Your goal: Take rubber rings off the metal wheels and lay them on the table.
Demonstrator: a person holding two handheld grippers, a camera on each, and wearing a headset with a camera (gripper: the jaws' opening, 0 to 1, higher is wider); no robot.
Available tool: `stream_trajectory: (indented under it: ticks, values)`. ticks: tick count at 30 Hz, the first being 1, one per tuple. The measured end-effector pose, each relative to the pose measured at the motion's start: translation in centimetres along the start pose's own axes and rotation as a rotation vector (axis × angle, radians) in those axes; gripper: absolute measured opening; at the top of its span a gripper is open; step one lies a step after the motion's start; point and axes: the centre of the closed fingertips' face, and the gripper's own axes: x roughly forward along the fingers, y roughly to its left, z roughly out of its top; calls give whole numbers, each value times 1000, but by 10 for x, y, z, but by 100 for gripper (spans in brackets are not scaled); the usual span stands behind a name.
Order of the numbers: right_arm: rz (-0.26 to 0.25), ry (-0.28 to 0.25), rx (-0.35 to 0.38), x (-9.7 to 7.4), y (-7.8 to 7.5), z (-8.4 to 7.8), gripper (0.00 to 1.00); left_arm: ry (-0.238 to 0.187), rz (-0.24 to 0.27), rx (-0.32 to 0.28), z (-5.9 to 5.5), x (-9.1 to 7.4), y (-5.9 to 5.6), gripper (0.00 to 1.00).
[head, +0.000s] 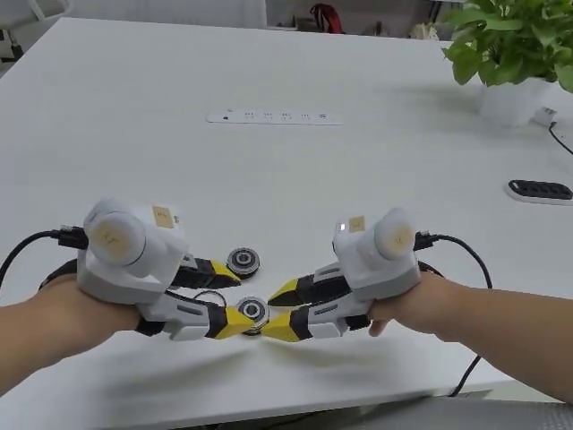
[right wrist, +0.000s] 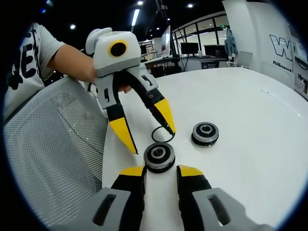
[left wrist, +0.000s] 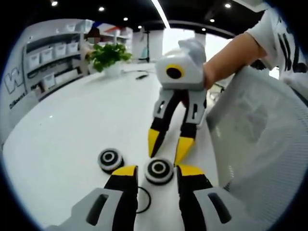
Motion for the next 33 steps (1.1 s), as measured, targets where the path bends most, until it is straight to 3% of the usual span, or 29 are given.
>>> stream_trajectory:
  ticks: [18, 33]
  values:
    - [-2, 3, 3, 1, 0, -2, 18, 34, -4, 17, -9, 9, 0, 15]
    - [-6, 15, -3, 2, 0, -3, 12, 37, 17, 46, -8, 13, 1, 14]
